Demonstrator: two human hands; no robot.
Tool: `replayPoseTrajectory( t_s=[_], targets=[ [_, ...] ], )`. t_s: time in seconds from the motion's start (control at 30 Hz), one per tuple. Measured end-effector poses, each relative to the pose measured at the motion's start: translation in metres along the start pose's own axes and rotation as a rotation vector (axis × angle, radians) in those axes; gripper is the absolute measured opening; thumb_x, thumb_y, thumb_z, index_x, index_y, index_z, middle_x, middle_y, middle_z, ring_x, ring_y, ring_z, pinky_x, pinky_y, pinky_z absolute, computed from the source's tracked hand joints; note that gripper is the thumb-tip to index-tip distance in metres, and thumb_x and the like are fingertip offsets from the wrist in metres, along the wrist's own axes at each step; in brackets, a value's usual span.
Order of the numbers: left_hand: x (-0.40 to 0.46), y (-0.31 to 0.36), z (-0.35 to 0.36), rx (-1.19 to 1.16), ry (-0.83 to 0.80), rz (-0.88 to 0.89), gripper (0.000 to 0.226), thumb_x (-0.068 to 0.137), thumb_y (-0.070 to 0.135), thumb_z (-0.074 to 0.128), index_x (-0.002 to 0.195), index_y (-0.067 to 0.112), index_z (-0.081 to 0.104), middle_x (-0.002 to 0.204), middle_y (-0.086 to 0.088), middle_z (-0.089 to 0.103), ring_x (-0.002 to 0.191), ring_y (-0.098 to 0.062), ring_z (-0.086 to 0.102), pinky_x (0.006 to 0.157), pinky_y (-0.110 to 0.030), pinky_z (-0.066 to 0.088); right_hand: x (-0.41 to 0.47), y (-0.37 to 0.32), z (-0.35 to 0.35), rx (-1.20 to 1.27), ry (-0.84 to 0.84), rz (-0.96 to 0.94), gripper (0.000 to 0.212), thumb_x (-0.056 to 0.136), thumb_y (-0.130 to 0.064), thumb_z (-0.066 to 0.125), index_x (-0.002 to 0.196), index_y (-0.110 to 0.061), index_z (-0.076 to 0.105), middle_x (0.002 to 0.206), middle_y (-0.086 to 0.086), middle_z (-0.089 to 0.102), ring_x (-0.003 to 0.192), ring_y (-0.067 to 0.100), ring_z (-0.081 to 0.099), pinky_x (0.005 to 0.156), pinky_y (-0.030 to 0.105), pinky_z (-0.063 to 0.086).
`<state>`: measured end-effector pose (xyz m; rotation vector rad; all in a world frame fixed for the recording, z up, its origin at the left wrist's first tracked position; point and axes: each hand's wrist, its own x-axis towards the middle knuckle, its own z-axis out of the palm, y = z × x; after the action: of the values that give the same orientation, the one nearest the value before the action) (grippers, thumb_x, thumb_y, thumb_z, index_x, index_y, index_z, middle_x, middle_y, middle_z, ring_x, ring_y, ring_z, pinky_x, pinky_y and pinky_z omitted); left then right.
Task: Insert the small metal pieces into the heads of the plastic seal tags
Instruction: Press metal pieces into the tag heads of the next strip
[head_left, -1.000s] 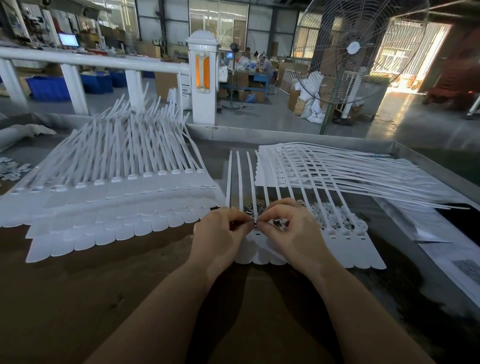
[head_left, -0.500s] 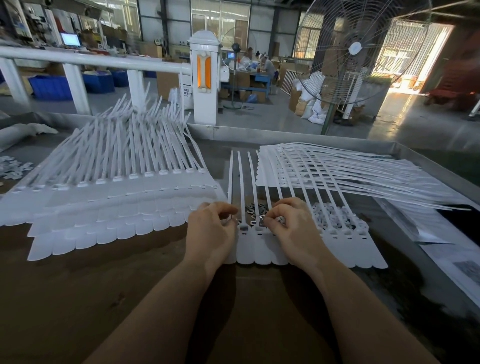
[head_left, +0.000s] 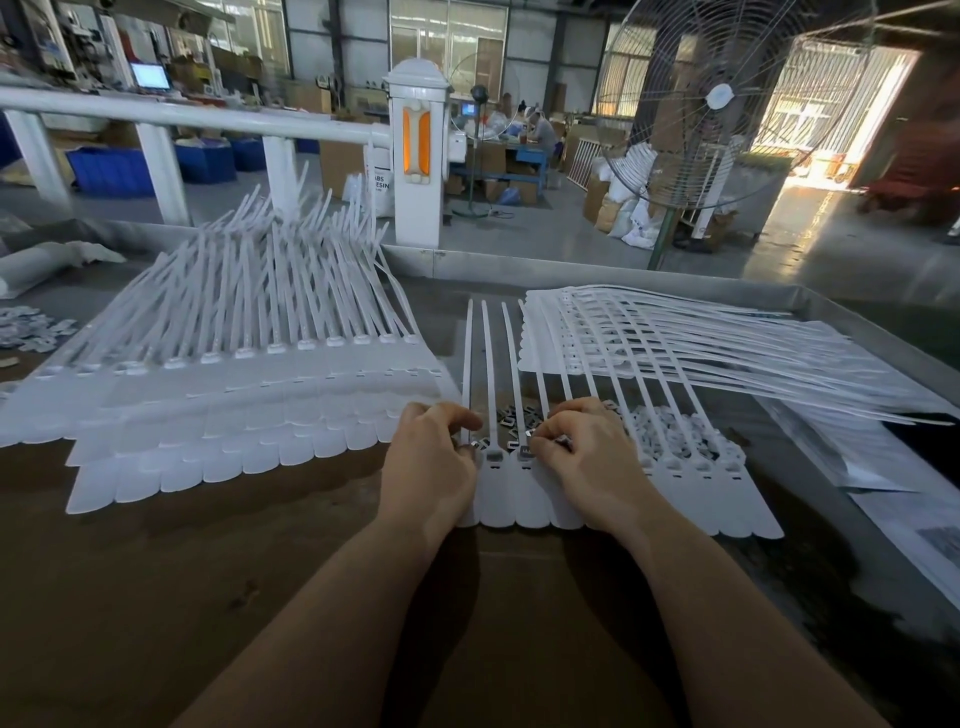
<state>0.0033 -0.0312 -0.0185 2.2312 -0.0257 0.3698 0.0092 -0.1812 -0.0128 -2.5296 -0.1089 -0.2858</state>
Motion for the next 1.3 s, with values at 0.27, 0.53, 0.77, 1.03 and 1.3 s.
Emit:
replayPoseTrajectory(
  t_s=[0.27, 0.53, 0.77, 1.03, 1.3],
  targets=[
    [0.000, -0.002, 0.000, 0.002, 0.006, 0.009, 0.024, 0.088, 0.010, 0.060, 0.109, 0.021, 0.061, 0.105, 0.006, 0.043, 0.090, -0.004, 0.048, 0.081, -0.010, 0.036, -0.001, -0.002, -0.001, 0.018, -0.025, -0.011, 0.011, 0.086, -0.027, 0.064, 0.091, -0.020, 0.072, 0.108, -0.009, 0.046, 0.116, 0.013, 0.041, 0.105, 0.044, 0.031],
    [-0.001, -0.004, -0.001, -0.020, 0.003, 0.007, 0.024, 0.088, 0.009, 0.059, 0.110, 0.021, 0.061, 0.106, 0.006, 0.044, 0.091, -0.004, 0.049, 0.083, -0.009, 0.036, -0.008, 0.006, -0.008, 0.281, 0.156, 0.066, 0.029, 0.087, 0.003, 0.050, 0.086, -0.019, 0.070, 0.104, -0.002, 0.061, 0.082, 0.004, 0.054, 0.071, 0.011, 0.040],
    [-0.002, -0.003, 0.000, -0.017, 0.001, 0.007, 0.024, 0.088, 0.009, 0.060, 0.109, 0.021, 0.061, 0.107, 0.006, 0.044, 0.092, -0.004, 0.048, 0.085, -0.011, 0.037, -0.012, 0.008, -0.007, 0.112, 0.189, 0.023, 0.037, 0.086, 0.010, 0.041, 0.080, -0.011, 0.071, 0.093, -0.003, 0.052, 0.069, 0.003, 0.045, 0.058, 0.008, 0.032],
    [0.000, -0.003, -0.001, -0.020, -0.001, 0.009, 0.024, 0.088, 0.009, 0.059, 0.110, 0.019, 0.061, 0.106, 0.005, 0.045, 0.093, -0.004, 0.048, 0.085, -0.011, 0.036, -0.012, 0.009, -0.006, 0.037, 0.186, -0.036, 0.038, 0.088, 0.009, 0.040, 0.082, -0.010, 0.073, 0.097, -0.004, 0.053, 0.084, 0.008, 0.048, 0.065, 0.009, 0.032],
    [0.000, -0.004, 0.000, -0.013, 0.002, 0.007, 0.024, 0.088, 0.009, 0.059, 0.109, 0.021, 0.061, 0.104, 0.007, 0.044, 0.090, -0.004, 0.048, 0.083, -0.011, 0.035, -0.013, 0.007, -0.006, 0.017, 0.169, -0.030, 0.040, 0.086, 0.012, 0.041, 0.077, -0.012, 0.071, 0.096, -0.006, 0.052, 0.095, 0.008, 0.048, 0.081, 0.016, 0.037]
  ],
)
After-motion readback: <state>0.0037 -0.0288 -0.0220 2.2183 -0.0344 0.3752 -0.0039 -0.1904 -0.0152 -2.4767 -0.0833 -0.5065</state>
